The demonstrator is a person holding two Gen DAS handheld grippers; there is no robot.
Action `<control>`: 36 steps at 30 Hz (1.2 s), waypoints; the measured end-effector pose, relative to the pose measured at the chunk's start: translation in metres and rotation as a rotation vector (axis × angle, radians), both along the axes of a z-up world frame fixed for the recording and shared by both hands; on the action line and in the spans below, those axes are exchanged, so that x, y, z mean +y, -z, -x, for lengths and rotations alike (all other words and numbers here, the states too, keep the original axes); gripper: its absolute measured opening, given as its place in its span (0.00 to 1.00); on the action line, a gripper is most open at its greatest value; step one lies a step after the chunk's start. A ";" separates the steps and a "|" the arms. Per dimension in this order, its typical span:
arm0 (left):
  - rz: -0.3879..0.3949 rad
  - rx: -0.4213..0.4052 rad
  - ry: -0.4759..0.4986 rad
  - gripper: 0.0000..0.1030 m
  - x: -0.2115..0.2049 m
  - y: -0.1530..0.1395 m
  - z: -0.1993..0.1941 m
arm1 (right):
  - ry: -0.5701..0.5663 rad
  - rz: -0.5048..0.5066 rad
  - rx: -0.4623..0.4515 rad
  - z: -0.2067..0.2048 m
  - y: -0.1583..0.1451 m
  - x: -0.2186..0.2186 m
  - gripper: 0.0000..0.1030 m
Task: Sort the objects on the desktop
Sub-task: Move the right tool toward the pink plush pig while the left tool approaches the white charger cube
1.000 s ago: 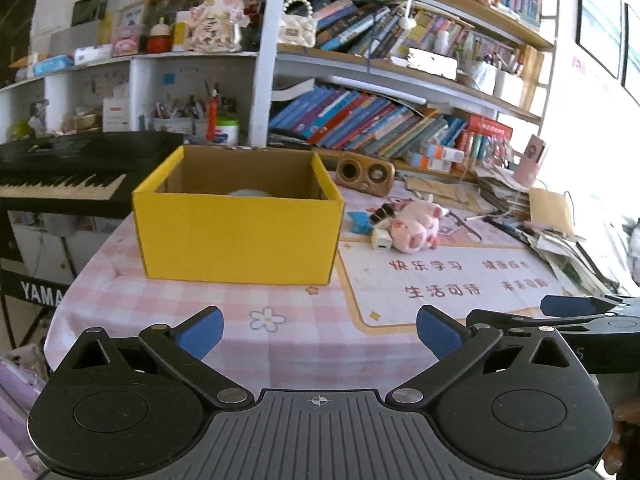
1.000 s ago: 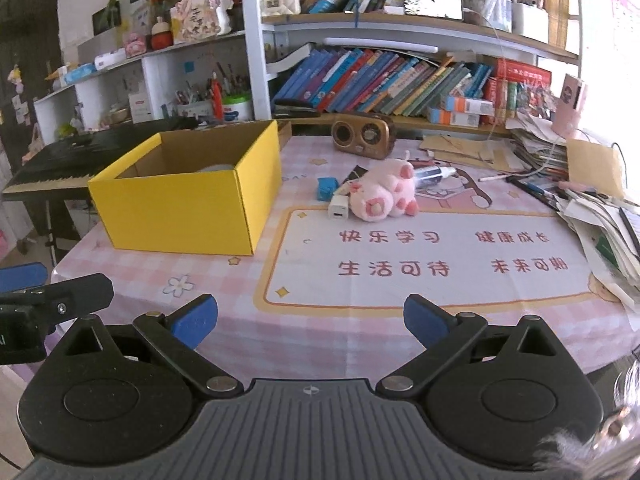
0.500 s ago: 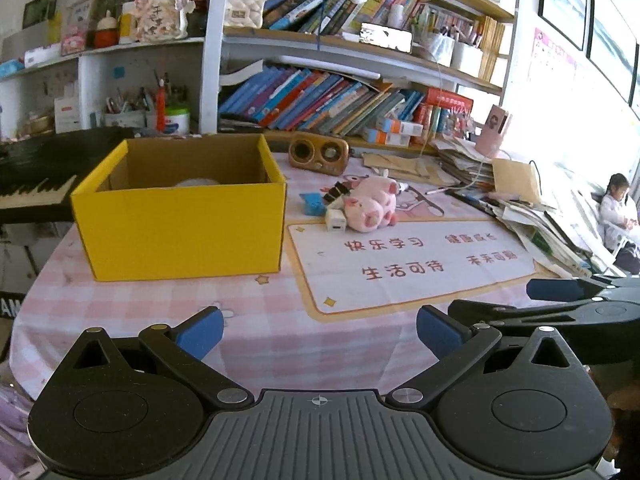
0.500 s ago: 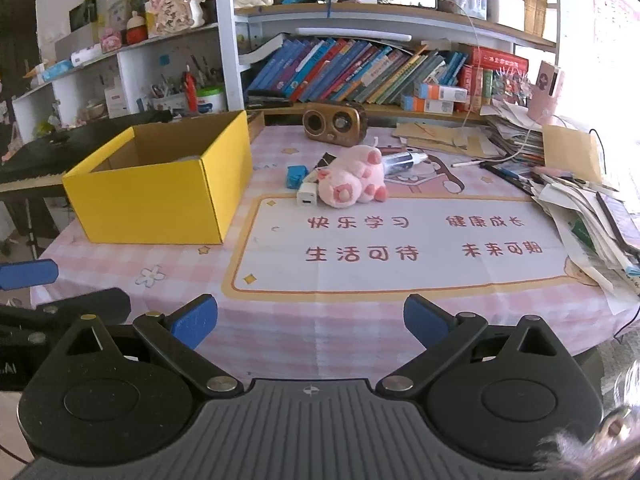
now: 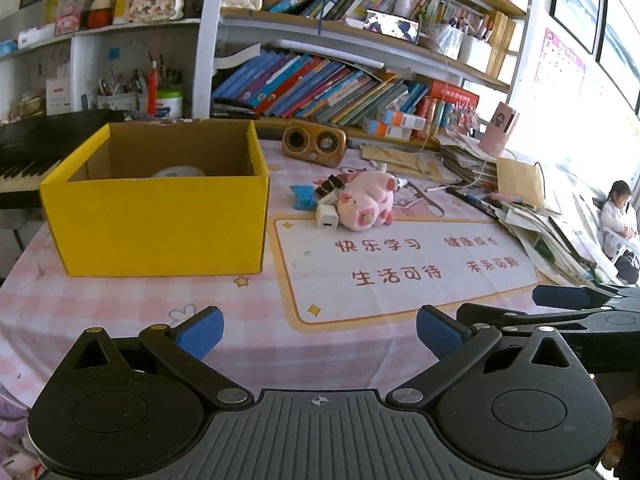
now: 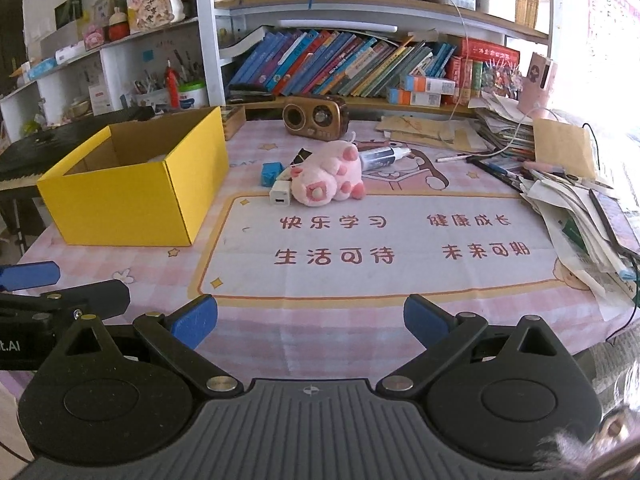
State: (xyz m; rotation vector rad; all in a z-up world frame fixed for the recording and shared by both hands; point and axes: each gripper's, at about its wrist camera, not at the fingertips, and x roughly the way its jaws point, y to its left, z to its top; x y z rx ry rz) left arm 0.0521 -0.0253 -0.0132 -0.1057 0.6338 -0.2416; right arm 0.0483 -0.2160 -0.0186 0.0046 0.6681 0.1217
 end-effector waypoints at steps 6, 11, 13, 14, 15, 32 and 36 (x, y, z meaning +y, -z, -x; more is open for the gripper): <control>0.001 0.012 0.002 1.00 -0.013 0.002 -0.016 | -0.020 0.007 0.014 -0.017 0.003 -0.010 0.98; 0.005 0.028 0.003 1.00 -0.027 0.005 -0.031 | -0.022 0.008 0.030 -0.033 0.005 -0.024 0.98; 0.004 0.035 0.004 1.00 -0.033 0.006 -0.038 | -0.020 0.008 0.038 -0.040 0.006 -0.030 0.98; 0.004 0.038 0.003 1.00 -0.036 0.007 -0.040 | -0.021 0.008 0.042 -0.043 0.007 -0.033 0.98; 0.004 0.041 0.003 1.00 -0.039 0.007 -0.043 | -0.022 0.009 0.046 -0.047 0.008 -0.036 0.98; -0.005 0.085 -0.028 1.00 -0.090 0.014 -0.096 | -0.064 0.000 0.093 -0.114 0.015 -0.088 0.98; -0.008 0.093 -0.053 1.00 -0.100 0.014 -0.104 | -0.089 -0.004 0.099 -0.128 0.016 -0.099 0.98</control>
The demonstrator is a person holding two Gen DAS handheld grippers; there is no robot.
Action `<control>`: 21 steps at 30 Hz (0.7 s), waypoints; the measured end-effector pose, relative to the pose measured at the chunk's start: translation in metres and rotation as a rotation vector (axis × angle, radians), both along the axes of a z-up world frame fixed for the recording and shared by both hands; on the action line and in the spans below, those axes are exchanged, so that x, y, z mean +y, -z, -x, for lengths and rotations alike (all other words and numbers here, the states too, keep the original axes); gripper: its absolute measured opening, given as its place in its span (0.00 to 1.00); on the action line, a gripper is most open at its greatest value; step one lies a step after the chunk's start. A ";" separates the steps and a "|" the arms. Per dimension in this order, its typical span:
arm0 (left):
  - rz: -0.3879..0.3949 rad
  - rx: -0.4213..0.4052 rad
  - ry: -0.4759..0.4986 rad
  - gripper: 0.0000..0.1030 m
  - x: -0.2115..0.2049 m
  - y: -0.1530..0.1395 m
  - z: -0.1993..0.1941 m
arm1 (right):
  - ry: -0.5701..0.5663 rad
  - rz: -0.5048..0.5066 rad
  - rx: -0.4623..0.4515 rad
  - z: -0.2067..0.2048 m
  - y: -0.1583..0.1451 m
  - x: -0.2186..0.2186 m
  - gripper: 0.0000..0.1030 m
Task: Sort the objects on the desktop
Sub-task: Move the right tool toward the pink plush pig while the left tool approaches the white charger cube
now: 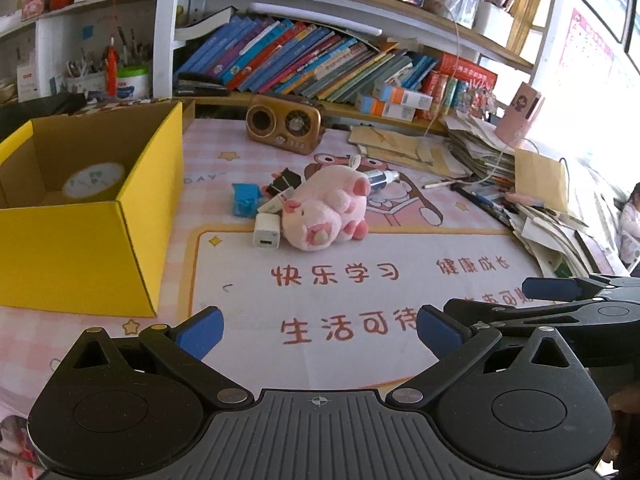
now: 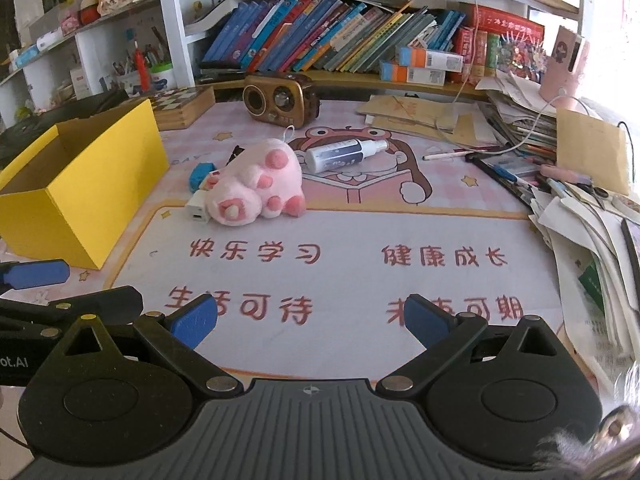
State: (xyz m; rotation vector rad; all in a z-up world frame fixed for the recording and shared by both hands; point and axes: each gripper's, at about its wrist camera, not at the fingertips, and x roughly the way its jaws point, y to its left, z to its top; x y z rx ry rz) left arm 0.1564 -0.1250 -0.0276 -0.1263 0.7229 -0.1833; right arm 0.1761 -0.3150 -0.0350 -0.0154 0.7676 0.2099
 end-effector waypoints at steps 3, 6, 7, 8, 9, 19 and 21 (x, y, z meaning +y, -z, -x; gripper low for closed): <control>-0.004 0.006 -0.023 1.00 -0.006 0.001 -0.005 | -0.021 -0.006 0.005 -0.010 0.001 -0.008 0.98; -0.011 0.010 -0.045 1.00 -0.012 0.002 -0.009 | -0.042 -0.011 0.006 -0.019 0.002 -0.014 0.97; -0.014 0.011 -0.052 1.00 -0.014 0.002 -0.011 | -0.048 -0.013 0.006 -0.022 0.003 -0.016 0.98; -0.016 0.012 -0.058 1.00 -0.016 0.002 -0.012 | -0.054 -0.015 0.007 -0.024 0.003 -0.018 0.98; -0.019 0.013 -0.063 1.00 -0.018 0.002 -0.013 | -0.059 -0.019 0.007 -0.027 0.004 -0.020 0.97; -0.045 0.001 -0.113 1.00 -0.028 0.000 -0.021 | -0.092 -0.055 -0.005 -0.045 0.004 -0.034 0.98; -0.050 -0.005 -0.117 1.00 -0.030 0.000 -0.022 | -0.099 -0.061 -0.009 -0.048 0.003 -0.035 0.97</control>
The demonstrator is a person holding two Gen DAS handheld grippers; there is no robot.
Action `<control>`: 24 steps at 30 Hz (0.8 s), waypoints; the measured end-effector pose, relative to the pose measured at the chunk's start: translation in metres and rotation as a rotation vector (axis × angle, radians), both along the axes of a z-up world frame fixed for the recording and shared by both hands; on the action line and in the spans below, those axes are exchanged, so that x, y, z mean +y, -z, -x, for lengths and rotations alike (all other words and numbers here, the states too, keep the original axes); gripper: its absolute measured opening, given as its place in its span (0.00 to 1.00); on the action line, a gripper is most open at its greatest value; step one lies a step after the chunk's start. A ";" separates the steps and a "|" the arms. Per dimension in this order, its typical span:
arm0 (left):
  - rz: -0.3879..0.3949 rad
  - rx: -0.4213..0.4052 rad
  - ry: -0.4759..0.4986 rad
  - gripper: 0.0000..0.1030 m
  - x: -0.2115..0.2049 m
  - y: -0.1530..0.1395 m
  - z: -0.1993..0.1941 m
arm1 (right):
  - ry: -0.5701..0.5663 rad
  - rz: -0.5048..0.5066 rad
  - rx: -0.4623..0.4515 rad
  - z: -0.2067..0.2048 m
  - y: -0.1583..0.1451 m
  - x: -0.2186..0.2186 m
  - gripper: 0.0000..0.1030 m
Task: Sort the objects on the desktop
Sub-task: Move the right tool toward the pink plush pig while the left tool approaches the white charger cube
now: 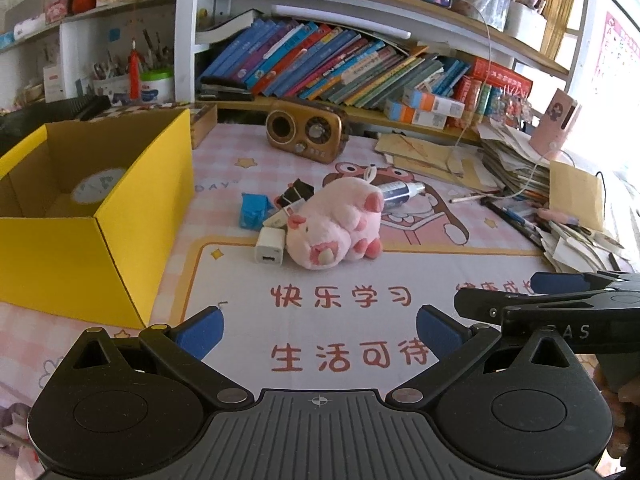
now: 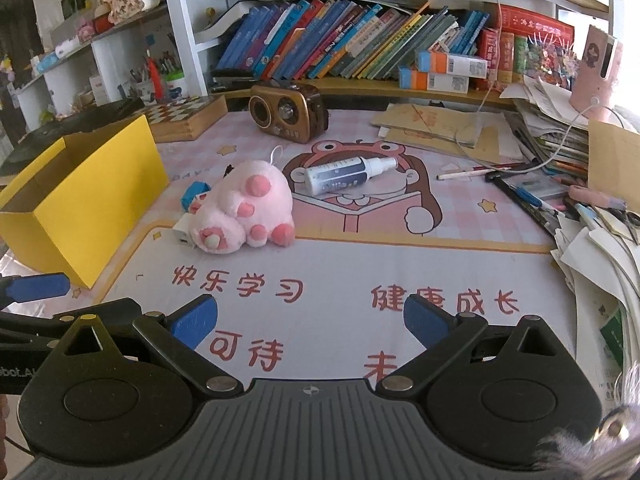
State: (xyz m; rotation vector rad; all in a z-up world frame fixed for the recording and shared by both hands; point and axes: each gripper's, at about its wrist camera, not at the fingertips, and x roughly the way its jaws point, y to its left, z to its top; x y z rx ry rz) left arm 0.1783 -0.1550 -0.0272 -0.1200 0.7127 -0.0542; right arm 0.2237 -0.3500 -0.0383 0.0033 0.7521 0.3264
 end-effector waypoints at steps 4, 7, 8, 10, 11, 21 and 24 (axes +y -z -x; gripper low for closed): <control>-0.008 -0.007 -0.008 1.00 -0.003 0.000 -0.001 | -0.003 -0.007 -0.002 -0.003 0.000 -0.002 0.97; -0.010 -0.009 -0.015 1.00 -0.005 0.000 -0.002 | -0.005 -0.016 -0.005 -0.006 -0.001 -0.005 0.97; -0.011 -0.011 -0.018 1.00 -0.005 0.000 -0.001 | -0.005 -0.018 -0.007 -0.007 -0.001 -0.005 0.97; -0.015 -0.014 -0.024 1.00 -0.005 -0.001 -0.002 | -0.008 -0.022 -0.008 -0.009 -0.001 -0.006 0.97; -0.017 -0.016 -0.028 1.00 -0.005 -0.001 -0.003 | -0.008 -0.023 -0.008 -0.010 -0.001 -0.007 0.97; -0.022 -0.015 -0.052 1.00 -0.001 0.000 -0.004 | -0.025 -0.036 -0.011 -0.018 -0.002 -0.004 0.97; -0.034 -0.011 -0.049 1.00 -0.001 0.000 -0.008 | -0.027 -0.041 -0.014 -0.021 -0.002 -0.002 0.97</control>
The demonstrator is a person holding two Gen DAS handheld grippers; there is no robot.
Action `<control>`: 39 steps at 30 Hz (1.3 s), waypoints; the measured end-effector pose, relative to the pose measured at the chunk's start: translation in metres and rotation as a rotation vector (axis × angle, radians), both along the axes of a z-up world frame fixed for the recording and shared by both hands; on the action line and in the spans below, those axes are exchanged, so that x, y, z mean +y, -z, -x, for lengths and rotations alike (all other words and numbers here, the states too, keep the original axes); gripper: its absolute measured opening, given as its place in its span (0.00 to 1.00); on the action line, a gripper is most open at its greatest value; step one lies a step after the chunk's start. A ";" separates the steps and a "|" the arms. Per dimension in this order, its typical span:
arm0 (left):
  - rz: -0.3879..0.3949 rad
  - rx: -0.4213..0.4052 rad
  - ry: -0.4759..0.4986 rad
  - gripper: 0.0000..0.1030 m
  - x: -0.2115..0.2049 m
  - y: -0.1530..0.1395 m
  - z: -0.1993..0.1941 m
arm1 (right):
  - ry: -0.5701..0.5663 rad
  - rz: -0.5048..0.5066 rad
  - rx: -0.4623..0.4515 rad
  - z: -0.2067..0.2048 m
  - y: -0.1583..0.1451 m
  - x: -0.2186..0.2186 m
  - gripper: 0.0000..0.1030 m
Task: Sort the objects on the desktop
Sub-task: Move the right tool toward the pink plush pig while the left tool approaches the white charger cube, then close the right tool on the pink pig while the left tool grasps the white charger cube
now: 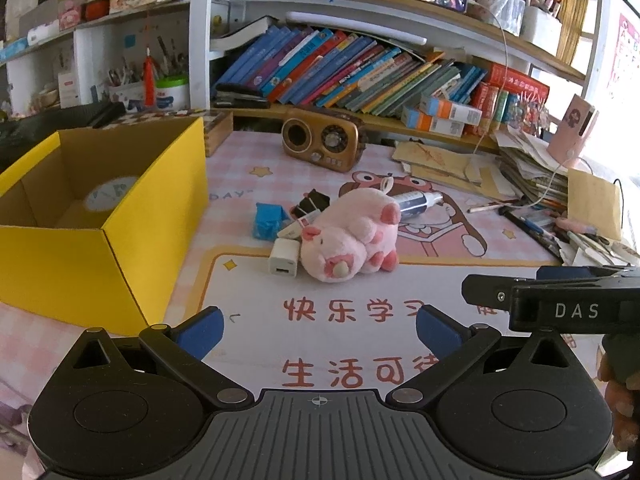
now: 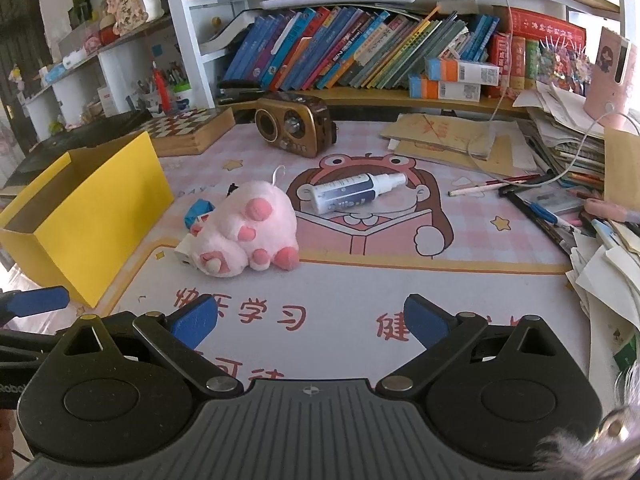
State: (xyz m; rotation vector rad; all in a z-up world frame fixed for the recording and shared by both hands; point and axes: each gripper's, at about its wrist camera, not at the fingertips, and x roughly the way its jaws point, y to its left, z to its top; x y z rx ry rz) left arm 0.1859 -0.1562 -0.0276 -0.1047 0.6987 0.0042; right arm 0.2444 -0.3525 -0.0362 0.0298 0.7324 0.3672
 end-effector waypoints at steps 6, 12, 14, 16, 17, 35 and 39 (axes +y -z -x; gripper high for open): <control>-0.012 0.003 0.008 1.00 0.000 0.001 -0.006 | 0.006 -0.007 0.000 -0.006 0.001 0.001 0.97; -0.020 0.010 0.020 1.00 -0.001 0.001 -0.013 | 0.019 -0.017 0.007 -0.011 0.002 0.000 0.97; -0.024 0.011 0.025 1.00 -0.002 0.002 -0.016 | 0.025 -0.022 0.012 -0.014 0.003 -0.001 0.97; -0.028 0.012 0.028 1.00 -0.002 0.002 -0.018 | 0.030 -0.026 0.015 -0.017 0.003 -0.001 0.97; -0.029 0.013 0.030 1.00 -0.003 0.003 -0.019 | 0.031 -0.027 0.015 -0.018 0.003 -0.001 0.97; -0.070 -0.001 0.056 1.00 -0.011 0.009 -0.048 | 0.058 -0.060 0.011 -0.053 0.003 -0.003 0.97; -0.079 -0.005 0.060 1.00 -0.012 0.012 -0.057 | 0.057 -0.066 0.010 -0.061 0.003 -0.001 0.97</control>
